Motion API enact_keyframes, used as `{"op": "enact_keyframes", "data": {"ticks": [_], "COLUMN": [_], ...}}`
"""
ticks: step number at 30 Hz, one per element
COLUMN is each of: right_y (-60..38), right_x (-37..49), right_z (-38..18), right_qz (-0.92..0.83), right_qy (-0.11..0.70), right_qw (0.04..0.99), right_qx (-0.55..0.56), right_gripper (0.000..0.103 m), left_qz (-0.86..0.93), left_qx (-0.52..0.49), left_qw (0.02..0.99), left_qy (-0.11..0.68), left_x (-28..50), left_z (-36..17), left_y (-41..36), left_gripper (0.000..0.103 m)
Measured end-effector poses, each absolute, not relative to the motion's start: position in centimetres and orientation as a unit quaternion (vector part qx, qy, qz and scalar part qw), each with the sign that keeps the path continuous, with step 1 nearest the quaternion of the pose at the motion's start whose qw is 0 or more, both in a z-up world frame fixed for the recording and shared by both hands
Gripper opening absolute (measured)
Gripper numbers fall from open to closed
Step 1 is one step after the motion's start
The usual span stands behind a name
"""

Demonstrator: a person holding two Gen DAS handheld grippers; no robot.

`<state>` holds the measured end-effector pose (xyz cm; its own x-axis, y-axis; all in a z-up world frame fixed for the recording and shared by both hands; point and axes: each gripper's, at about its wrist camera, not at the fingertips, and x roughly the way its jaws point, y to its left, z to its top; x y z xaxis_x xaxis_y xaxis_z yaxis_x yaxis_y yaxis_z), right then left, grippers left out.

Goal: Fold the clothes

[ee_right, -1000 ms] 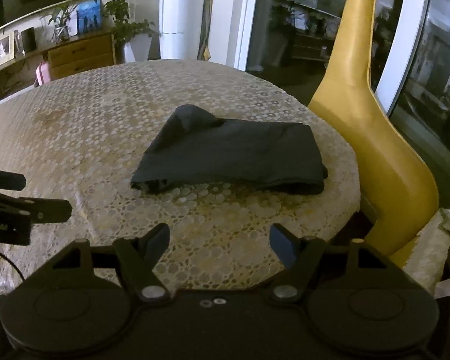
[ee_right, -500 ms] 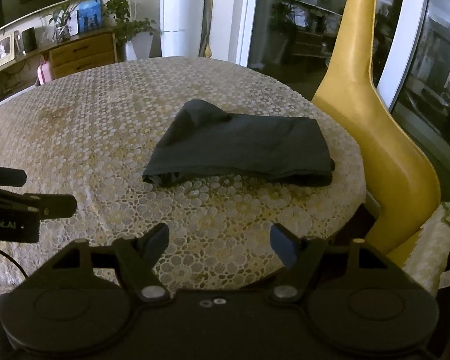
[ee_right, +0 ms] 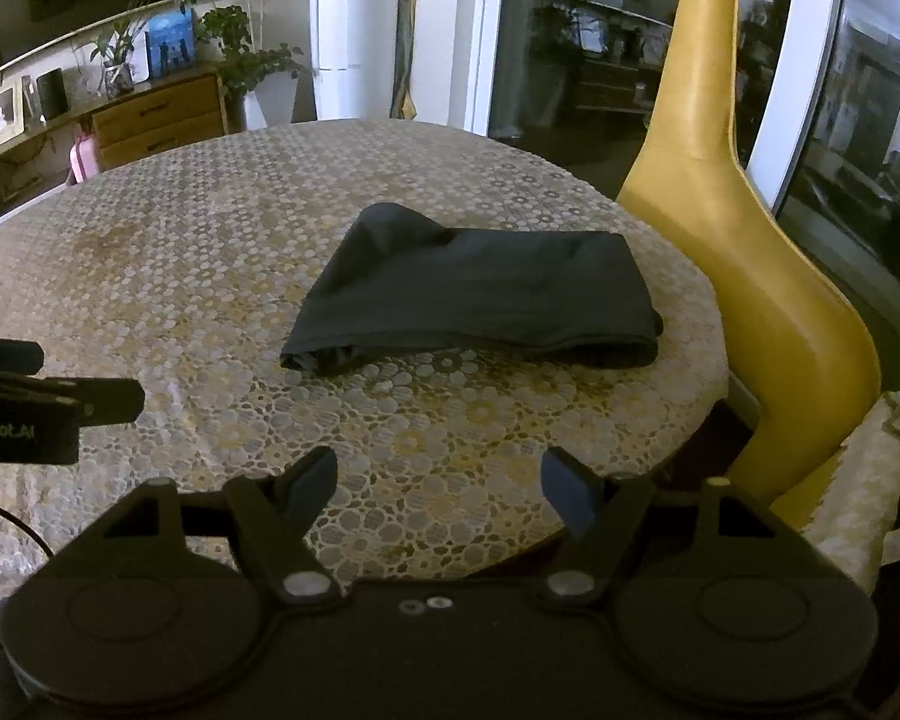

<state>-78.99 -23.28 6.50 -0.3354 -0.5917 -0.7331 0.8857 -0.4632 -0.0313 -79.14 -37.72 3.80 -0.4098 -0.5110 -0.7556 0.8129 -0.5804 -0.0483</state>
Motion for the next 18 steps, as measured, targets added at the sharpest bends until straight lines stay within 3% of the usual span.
{"op": "enact_keyframes", "data": {"ticks": [18], "right_y": [-23.43], "right_x": [-78.67], "right_z": [6.15], "right_qz": [-0.782], "right_qy": [0.221], "right_qw": [0.474], "right_qx": [0.338], "right_gripper": [0.103], "left_qz": [-0.81], "left_qx": [0.364], "left_qw": [0.41], "left_qy": [0.21], "left_x": [-79.15], "left_z": [3.57], "left_y": [-37.68], "left_gripper": [0.092]}}
